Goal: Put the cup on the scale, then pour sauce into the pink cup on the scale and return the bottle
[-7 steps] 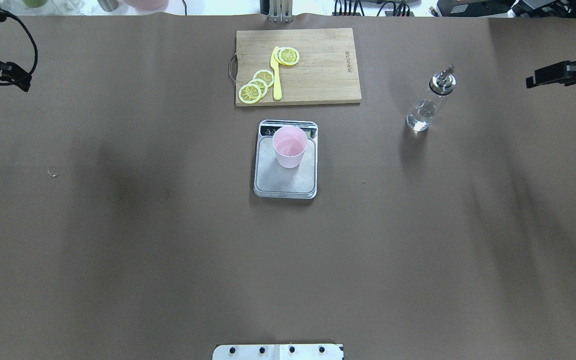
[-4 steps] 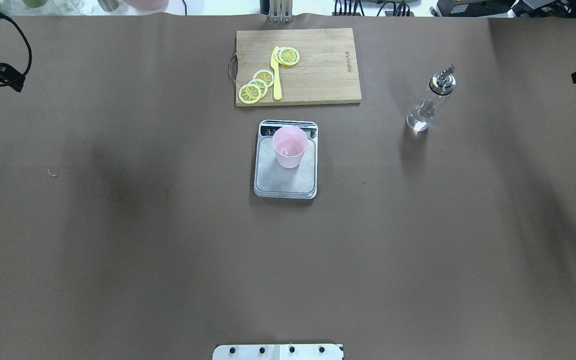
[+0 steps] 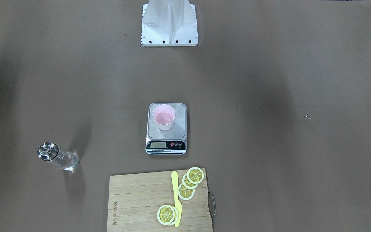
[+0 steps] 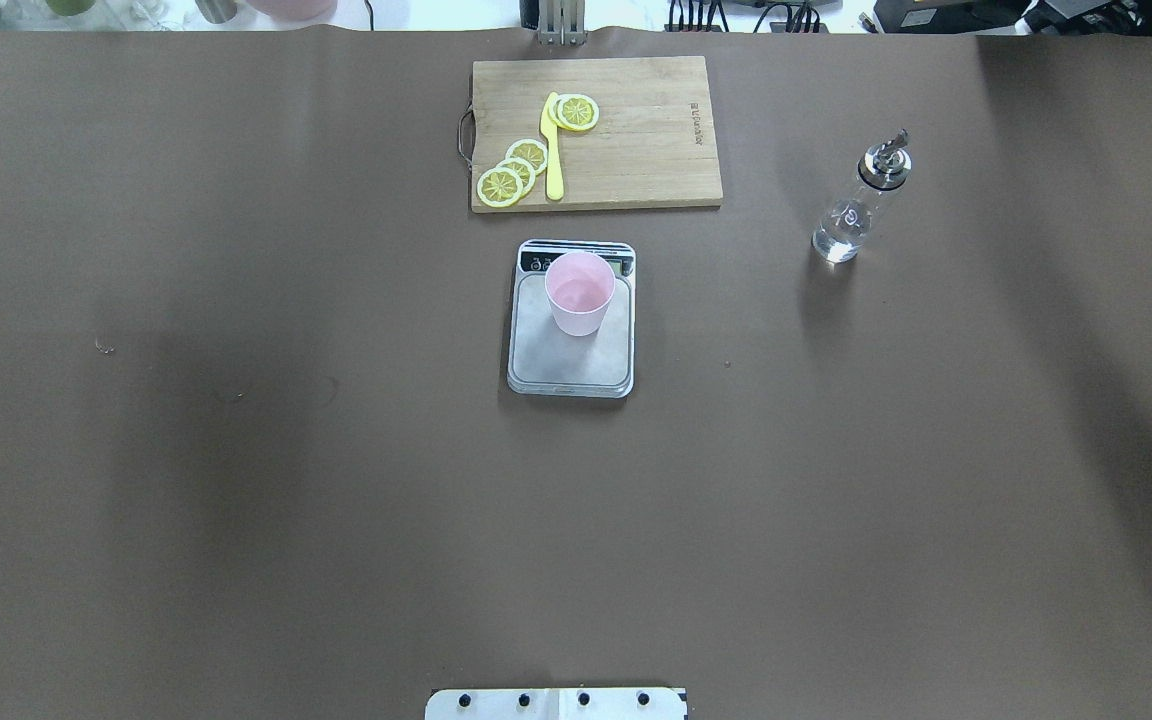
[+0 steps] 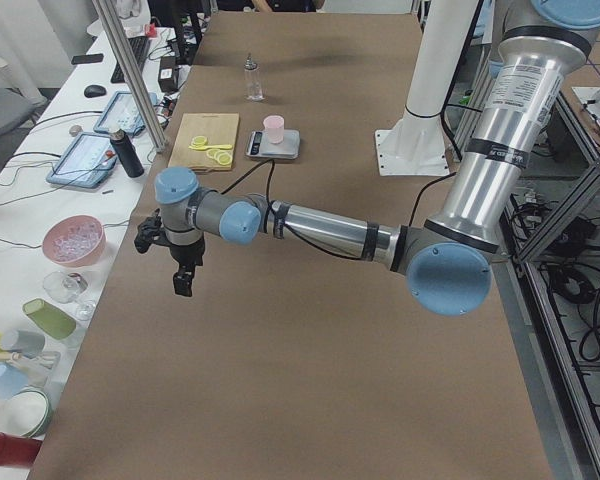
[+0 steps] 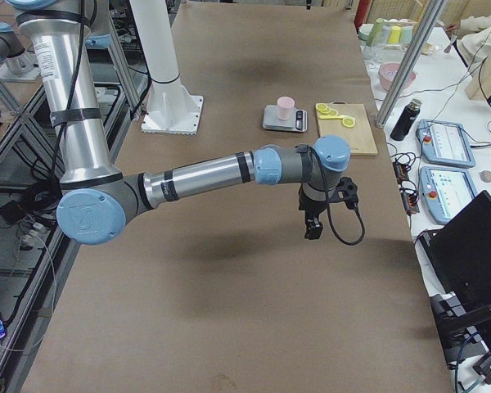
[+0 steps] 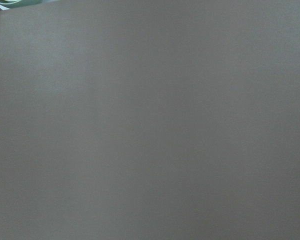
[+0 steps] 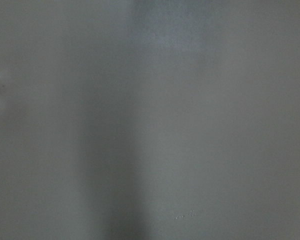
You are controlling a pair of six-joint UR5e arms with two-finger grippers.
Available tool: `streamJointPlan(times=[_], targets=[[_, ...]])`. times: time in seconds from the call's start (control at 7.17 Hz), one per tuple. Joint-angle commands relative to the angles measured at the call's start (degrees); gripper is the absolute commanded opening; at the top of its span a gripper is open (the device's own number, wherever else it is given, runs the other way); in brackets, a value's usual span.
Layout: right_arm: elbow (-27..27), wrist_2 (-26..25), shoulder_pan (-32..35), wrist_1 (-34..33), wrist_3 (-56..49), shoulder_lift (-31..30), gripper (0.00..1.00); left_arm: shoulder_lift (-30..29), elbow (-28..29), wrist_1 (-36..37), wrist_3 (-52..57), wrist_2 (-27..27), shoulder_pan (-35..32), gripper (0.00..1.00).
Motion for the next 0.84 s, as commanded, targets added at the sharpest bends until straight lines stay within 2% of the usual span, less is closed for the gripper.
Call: streamJointPlan(times=[0.0,0.28,0.7], targets=[[-4.2,0.7,1.1,6.5,0.3,-4.7,1.00,4.9,-0.1,3.6,9.1,-3.4,-6.2,0.99],[-4.1,1.7,4.2,6.5,0.6,-5.6,1.00,9.9,0.2,3.0,9.3,-3.5,-6.5,0.99],[-3.8,3.1,7.7,6.4,0.4,-6.0,1.00,10.1,0.3,3.6,9.3,-3.5,-7.1,0.99]])
